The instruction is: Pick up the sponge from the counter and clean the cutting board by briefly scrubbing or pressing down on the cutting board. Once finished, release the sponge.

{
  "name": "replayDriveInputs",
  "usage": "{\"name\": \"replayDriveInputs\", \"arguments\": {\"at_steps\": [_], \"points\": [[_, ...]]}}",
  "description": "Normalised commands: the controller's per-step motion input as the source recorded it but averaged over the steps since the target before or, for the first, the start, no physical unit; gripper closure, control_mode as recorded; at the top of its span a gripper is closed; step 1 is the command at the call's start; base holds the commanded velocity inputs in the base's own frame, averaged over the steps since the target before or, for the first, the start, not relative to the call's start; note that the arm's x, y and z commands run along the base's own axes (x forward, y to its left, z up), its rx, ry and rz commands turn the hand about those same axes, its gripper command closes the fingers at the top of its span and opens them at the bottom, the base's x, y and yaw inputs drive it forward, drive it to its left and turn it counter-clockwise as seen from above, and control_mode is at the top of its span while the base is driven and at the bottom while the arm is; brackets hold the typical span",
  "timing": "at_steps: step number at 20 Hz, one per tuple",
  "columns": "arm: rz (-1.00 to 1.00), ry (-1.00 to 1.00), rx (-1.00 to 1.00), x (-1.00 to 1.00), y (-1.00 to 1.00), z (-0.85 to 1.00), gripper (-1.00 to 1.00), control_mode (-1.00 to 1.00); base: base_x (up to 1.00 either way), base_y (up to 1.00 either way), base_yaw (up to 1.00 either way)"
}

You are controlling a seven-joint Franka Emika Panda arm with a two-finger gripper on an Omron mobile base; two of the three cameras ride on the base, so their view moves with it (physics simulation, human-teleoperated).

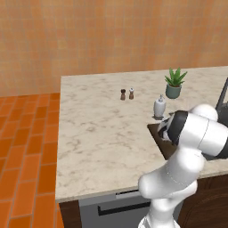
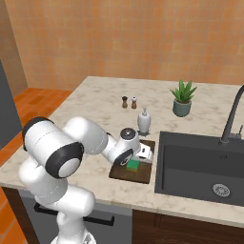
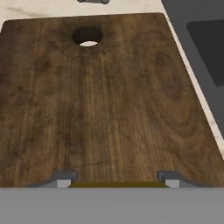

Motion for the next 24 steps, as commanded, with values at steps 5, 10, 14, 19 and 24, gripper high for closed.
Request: {"name": "replayDriveInputs", "arguments": {"at_steps": [5, 10, 14, 19, 24], "points": [[0.0, 0.0, -0.01, -0.07, 0.54, -0.06, 1.0, -1.0, 0.0, 0.0, 0.0], [0.0, 0.0, 0.0, 0.06, 0.21, 0.0, 1.0, -1.0, 0.0, 0.0, 0.0], [0.0, 0.0, 0.04, 0.8, 0.0, 0.0, 1.0, -1.0, 0.0, 0.0, 0.0], [0.0, 0.0, 0.07, 0.92, 0.0, 0.0, 1.0, -1.0, 0.0, 0.0, 0.0], [0.0, 0.0, 0.01, 0.03, 0.0, 0.0, 1.0, -1.0, 0.0, 0.0, 0.0]]}}
